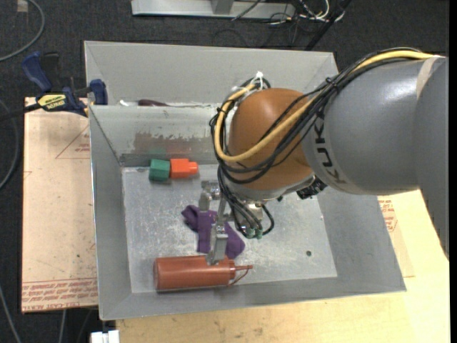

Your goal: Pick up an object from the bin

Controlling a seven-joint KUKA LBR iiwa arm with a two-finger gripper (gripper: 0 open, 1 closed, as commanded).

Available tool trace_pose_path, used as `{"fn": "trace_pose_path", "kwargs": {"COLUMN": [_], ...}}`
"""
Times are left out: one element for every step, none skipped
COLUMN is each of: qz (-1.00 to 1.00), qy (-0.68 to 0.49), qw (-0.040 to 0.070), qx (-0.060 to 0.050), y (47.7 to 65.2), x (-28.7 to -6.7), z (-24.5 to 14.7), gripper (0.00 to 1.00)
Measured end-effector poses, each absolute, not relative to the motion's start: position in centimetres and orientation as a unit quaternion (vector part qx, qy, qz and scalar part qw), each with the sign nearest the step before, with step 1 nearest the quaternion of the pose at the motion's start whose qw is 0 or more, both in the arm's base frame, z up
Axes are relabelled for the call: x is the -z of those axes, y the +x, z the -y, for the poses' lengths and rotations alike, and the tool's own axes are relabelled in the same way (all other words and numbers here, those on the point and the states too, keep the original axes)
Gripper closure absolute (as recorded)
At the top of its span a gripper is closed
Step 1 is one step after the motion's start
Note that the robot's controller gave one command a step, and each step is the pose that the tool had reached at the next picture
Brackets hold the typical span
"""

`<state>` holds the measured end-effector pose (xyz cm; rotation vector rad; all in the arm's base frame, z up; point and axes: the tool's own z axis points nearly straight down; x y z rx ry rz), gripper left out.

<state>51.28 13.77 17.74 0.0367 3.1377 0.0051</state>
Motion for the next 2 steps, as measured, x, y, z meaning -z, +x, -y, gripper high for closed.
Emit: {"fn": "trace_pose_path", "kwargs": {"qz": [-0.999,-0.983], "qy": [-0.032,-0.181], "qw": [0.001,0.002], "qx": [-0.001,-0.002], "y": [50.2,49.9], "x": [-12.5,-6.9], "z": [-13.1,-15.3], "gripper": [0.00,1.00]}}
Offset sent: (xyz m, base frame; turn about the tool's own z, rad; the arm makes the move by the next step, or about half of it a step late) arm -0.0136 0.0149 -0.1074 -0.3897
